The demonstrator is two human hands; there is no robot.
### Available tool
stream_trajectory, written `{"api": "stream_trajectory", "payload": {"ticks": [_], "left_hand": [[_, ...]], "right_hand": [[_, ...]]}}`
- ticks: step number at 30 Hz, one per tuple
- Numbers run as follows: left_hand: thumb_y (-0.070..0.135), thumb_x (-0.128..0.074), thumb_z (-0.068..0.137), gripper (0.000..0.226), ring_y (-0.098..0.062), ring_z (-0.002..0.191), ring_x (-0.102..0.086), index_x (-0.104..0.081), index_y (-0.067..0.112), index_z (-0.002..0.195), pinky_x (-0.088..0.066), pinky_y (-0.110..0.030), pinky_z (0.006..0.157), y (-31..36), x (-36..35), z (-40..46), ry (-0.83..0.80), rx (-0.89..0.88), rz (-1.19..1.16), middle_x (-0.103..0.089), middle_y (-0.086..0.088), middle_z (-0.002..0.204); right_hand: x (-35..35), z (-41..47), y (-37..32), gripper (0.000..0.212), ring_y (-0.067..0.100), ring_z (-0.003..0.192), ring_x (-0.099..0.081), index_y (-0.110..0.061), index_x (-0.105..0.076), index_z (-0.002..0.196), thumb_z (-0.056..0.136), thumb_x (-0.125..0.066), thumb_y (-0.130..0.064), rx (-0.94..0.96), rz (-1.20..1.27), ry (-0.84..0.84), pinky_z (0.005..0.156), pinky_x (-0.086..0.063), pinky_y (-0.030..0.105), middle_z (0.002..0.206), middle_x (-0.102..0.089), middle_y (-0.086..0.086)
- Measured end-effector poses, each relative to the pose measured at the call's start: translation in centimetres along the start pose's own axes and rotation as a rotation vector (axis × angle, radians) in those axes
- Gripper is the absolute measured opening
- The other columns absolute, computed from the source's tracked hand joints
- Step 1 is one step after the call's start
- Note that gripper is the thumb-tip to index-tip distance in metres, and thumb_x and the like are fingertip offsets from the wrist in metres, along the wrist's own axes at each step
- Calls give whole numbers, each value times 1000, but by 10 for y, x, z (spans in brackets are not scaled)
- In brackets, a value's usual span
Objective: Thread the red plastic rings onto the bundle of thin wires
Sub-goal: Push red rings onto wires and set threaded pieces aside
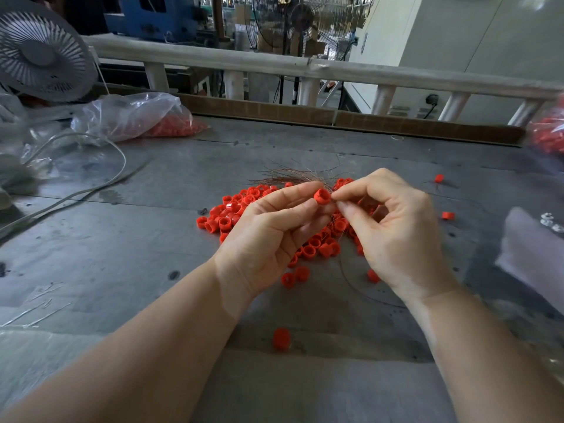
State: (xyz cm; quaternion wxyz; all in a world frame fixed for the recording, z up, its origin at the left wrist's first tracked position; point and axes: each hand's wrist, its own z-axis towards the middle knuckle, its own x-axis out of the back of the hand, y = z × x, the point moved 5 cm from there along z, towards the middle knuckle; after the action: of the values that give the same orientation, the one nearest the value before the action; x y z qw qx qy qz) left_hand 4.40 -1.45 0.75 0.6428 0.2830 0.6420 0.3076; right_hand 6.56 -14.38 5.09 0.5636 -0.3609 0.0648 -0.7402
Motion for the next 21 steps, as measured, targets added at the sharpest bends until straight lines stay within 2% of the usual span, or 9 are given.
{"api": "stream_trajectory", "payload": {"ticks": [7, 15, 21], "left_hand": [[-1, -60, 67, 21, -16, 72, -71, -76, 8, 77, -57, -20, 66, 0, 0, -1, 9, -3, -17, -72, -11, 79], [5, -60, 66, 22, -11, 68, -70, -77, 13, 78, -56, -19, 63, -1, 0, -1, 25, -31, 90, -72, -5, 76], [0, -58, 67, 22, -12, 67, -69, -77, 9, 76, -57, -18, 66, -2, -2, 0, 26, -20, 36, -71, -8, 74]], "right_hand": [[0, -1, -3, 11, 4, 66, -52, -8, -72, 82, 80, -68, 2, 62, -63, 13, 64, -38, 7, 76, -60, 1], [0, -2, -3, 10, 7, 63, -49, -6, -72, 80, 79, -68, 3, 60, -125, 26, 60, -36, 7, 74, -59, 0], [0, -2, -3, 11, 7, 63, -48, -7, -72, 79, 79, -68, 3, 64, -153, 34, 60, -37, 9, 73, -59, 1]]}}
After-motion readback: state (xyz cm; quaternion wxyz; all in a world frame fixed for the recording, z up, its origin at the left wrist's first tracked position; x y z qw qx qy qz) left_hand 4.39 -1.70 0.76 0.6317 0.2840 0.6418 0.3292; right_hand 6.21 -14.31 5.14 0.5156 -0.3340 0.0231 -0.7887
